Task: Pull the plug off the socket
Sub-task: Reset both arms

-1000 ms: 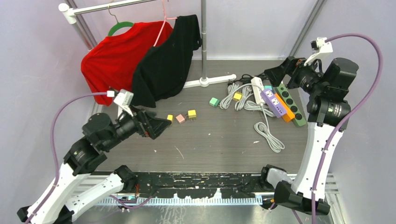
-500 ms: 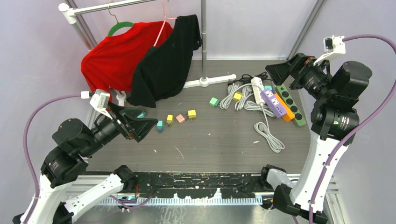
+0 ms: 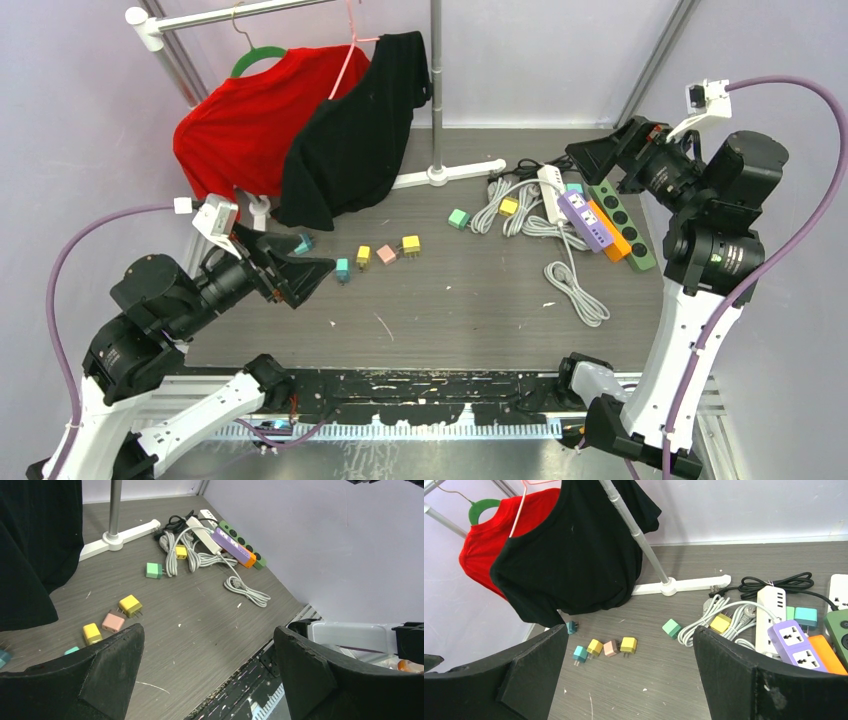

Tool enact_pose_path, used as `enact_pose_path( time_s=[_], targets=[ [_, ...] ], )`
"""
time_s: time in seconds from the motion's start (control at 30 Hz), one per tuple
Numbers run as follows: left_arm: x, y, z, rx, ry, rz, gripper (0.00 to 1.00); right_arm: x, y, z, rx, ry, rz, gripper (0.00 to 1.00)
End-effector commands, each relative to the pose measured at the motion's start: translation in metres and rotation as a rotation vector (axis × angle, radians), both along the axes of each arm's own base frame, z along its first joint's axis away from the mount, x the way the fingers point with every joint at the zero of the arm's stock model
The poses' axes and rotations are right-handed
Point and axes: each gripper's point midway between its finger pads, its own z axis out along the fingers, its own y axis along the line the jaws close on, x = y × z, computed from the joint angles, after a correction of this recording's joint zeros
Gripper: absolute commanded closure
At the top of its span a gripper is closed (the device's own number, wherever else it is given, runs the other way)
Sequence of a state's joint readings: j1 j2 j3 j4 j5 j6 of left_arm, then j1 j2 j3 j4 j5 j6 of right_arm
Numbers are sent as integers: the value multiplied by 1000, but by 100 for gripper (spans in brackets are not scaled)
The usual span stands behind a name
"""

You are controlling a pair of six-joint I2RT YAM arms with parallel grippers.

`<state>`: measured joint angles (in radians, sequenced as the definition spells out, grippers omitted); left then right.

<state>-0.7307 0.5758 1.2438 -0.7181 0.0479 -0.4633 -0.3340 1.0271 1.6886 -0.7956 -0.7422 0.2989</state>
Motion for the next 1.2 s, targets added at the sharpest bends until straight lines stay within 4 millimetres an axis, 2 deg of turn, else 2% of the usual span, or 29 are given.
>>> enact_pose_path(
  time_s=[0.0,1.17],
  targets=[
    [-4,6,15,-14,-51,6,1,-5,3,8,-26,-49,16,0],
    [-4,3,9,-4,-53,-11,1,-5,-2,0,-49,-36,-10,0]
  ],
)
